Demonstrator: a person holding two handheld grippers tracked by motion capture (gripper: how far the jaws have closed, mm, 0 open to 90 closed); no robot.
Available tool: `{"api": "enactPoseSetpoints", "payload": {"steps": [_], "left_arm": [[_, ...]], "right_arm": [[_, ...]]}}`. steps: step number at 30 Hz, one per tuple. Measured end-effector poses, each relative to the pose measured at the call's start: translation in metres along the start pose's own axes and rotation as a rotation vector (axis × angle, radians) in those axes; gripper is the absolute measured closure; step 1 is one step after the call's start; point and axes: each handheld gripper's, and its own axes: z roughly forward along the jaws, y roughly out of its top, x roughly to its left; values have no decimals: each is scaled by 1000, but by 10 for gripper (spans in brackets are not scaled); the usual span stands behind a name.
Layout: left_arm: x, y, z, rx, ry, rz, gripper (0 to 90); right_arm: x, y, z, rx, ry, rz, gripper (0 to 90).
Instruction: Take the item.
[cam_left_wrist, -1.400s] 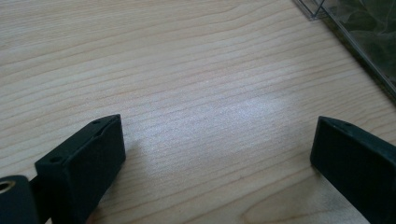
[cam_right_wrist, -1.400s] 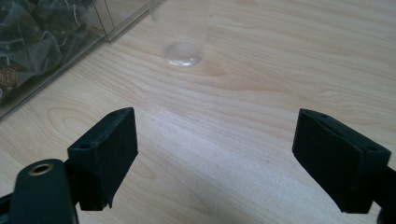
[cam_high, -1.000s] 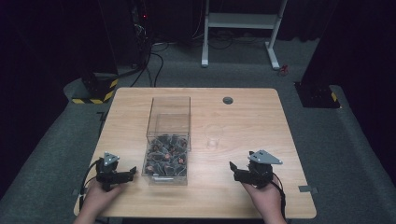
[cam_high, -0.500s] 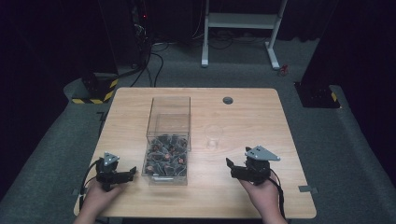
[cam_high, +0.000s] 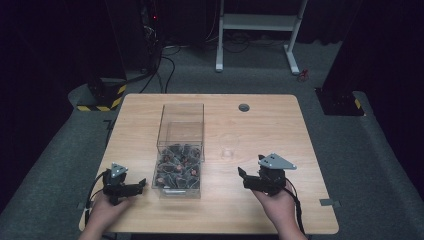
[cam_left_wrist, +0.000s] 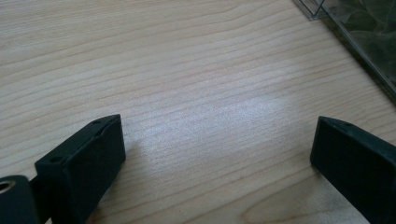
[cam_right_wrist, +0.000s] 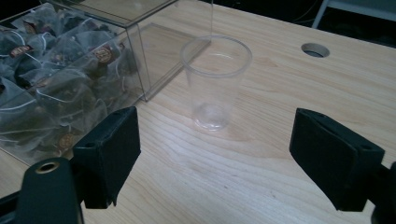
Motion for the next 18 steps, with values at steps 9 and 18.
{"api": "enactPoseSetpoints", "payload": {"steps": [9, 18], "left_arm": [[0, 0, 0, 3, -1, 1, 35], [0, 0, 0, 3, -1, 2, 34]], "right_arm": [[13, 10, 6, -8, 47, -23, 184], [31, 20, 14, -17, 90, -47, 198]]}}
